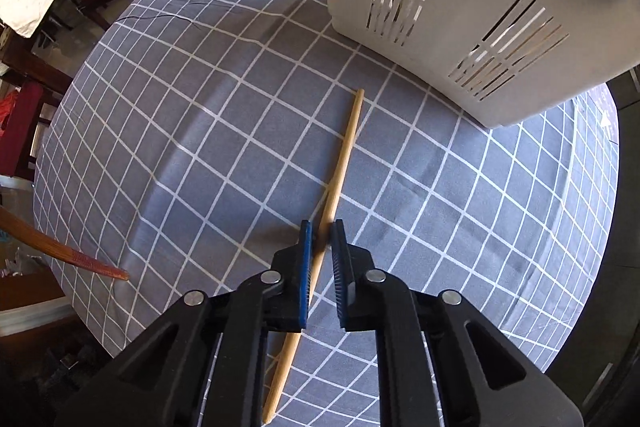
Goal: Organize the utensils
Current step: 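Lift the red-tipped chopstick upright with the left gripper while the right gripper grasps the plain chopstick, then carry both upright chopsticks over the white holder and lower them inside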
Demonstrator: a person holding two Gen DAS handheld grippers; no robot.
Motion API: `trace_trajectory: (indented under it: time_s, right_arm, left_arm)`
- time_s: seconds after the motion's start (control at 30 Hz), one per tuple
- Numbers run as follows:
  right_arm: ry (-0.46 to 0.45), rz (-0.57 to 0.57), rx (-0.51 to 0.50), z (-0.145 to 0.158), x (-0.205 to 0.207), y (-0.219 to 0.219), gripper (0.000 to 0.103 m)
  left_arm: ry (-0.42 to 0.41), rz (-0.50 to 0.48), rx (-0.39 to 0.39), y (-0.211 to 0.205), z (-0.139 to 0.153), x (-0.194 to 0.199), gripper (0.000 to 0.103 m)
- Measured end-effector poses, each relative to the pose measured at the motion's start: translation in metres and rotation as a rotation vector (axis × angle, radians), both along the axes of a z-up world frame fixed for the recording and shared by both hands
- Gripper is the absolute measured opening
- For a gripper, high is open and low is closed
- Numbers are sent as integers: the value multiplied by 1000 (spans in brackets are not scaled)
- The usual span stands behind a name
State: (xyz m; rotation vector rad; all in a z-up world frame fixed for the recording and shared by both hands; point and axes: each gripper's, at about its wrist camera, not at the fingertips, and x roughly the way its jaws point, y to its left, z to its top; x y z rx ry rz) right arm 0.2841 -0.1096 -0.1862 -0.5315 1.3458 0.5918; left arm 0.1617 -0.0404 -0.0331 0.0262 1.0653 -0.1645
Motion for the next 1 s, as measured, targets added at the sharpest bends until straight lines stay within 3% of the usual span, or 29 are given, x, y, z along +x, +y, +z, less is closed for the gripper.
trace_trajectory:
  time_s: [0.2,0.33,0.53,0.7,1.0]
  right_arm:
    - [3,-20,41,7,2,-18,7]
    - [-35,-34,154,39,-10,-51,7]
    - [-173,-64,318,103,-42,-94,7]
    - [-293,-107,356,132,-62,-116,7]
    - [-354,-141,397,146,-74,-142,7]
  left_arm:
    - [-3,0,-2,3,0,-1,7]
    - [-10,2,-10,7,3,-2,7]
    - [-38,-4,-3,7,9,-5,7]
    - [-48,-8,-6,5,11,-7,7]
    - [-51,-12,-1,4,12,-9,7]
